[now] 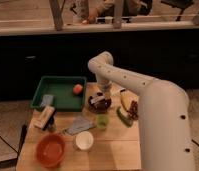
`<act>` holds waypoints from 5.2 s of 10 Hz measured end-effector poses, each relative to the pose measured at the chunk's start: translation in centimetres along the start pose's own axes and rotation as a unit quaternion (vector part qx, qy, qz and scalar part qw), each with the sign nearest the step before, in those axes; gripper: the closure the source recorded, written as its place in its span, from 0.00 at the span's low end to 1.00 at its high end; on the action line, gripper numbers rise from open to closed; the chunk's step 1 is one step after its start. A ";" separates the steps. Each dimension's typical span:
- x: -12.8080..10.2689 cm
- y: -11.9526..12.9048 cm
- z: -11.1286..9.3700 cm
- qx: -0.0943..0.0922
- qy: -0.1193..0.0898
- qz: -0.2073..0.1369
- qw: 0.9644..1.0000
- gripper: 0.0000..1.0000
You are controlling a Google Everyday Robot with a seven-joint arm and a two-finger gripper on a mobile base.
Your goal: Wipe purple bowl with brush
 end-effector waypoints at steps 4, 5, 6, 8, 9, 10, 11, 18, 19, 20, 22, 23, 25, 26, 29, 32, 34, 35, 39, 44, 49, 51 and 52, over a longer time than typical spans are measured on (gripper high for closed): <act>2.2 2.3 1.4 -0.017 -0.003 0.010 1.000 0.95; 3.6 2.6 1.6 -0.019 -0.002 0.021 1.000 0.95; 5.2 2.7 1.5 -0.020 -0.003 0.037 0.999 0.95; 6.7 2.0 1.1 -0.017 -0.004 0.056 0.998 0.95; 6.9 1.3 0.8 -0.015 -0.004 0.061 0.998 0.95; 6.7 0.4 0.4 -0.012 -0.003 0.065 0.998 0.95; 6.5 -0.1 0.1 -0.010 -0.003 0.065 0.998 0.95; 0.5 -1.6 -1.0 -0.001 0.007 -0.003 1.000 0.95; 0.1 -0.9 -0.5 -0.006 0.006 -0.011 1.000 0.95; 0.2 0.4 0.7 -0.016 0.005 -0.017 1.000 0.95; 1.1 1.5 1.8 -0.026 0.003 -0.014 1.000 0.95; 2.1 2.3 2.4 -0.033 -0.003 -0.004 0.999 0.95; 3.7 2.6 2.6 -0.035 -0.004 0.015 0.999 0.95; 4.5 2.3 2.4 -0.034 -0.005 0.026 0.999 0.95; 6.2 0.7 0.3 -0.021 0.000 0.047 0.999 0.95; 6.2 -0.9 -1.2 -0.014 0.005 0.047 0.999 0.95; 4.9 -2.1 -1.5 -0.013 0.012 0.031 0.999 0.95; 4.0 -2.3 -1.7 -0.010 0.012 0.022 1.000 0.95; 2.4 -0.5 -1.5 -0.005 0.010 0.000 1.000 0.95; 6.7 1.8 0.1 -0.011 -0.003 0.045 0.999 0.95; 8.5 0.0 -0.9 -0.002 -0.006 0.074 0.997 0.95; 7.7 -0.7 -1.2 -0.001 -0.005 0.064 0.998 0.95; 7.5 -0.6 -1.3 -0.001 -0.003 0.058 0.998 0.95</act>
